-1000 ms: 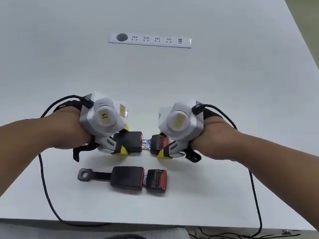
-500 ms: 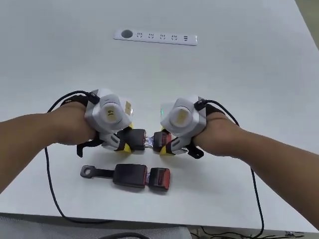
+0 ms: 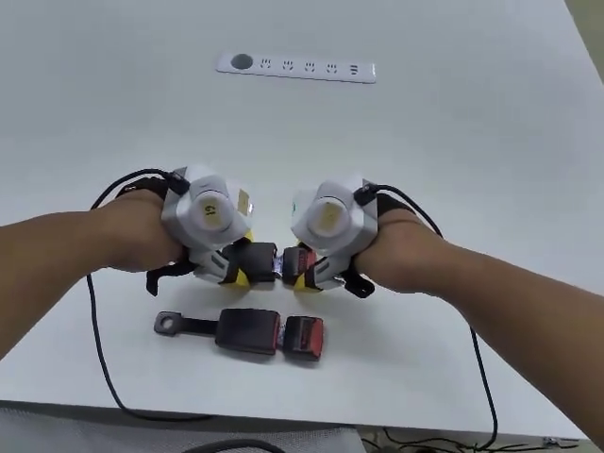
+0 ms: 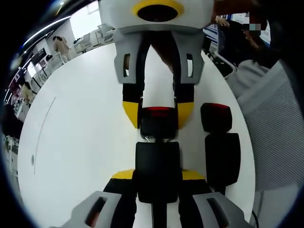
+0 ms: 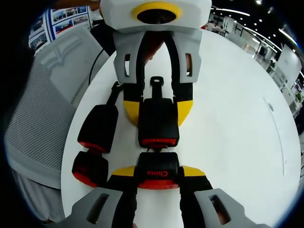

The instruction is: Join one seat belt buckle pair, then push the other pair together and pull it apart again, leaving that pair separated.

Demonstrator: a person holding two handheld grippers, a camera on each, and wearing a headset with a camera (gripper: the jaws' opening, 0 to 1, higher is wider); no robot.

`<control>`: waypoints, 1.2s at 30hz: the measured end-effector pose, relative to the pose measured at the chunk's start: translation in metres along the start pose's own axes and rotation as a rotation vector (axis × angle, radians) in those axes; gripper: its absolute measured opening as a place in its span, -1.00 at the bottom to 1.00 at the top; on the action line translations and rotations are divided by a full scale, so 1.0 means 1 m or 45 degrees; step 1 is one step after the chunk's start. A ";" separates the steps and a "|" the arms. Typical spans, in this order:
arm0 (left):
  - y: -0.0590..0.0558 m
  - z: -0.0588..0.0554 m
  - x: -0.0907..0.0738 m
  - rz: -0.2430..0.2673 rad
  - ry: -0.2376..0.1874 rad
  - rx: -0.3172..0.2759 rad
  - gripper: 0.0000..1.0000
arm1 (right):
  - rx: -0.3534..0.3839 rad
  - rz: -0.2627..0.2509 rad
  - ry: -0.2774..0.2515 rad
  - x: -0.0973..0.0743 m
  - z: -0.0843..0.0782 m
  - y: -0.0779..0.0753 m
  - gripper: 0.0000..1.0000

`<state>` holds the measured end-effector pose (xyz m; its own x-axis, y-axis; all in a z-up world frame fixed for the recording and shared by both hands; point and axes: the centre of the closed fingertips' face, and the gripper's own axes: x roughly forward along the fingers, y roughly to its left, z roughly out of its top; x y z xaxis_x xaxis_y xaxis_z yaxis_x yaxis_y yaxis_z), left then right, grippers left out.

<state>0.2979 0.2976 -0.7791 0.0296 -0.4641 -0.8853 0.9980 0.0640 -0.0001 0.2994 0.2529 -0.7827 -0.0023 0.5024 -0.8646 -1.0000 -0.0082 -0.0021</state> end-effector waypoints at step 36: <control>-0.002 0.003 -0.002 0.013 -0.020 -0.038 -0.32 | 0.057 -0.050 0.008 -0.032 -0.054 -0.003 -0.36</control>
<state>0.2964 0.2963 -0.7758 0.0407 -0.4770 -0.8780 0.9955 0.0949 -0.0054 0.3026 0.1900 -0.7819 0.0372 0.4959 -0.8676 -0.9986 0.0503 -0.0140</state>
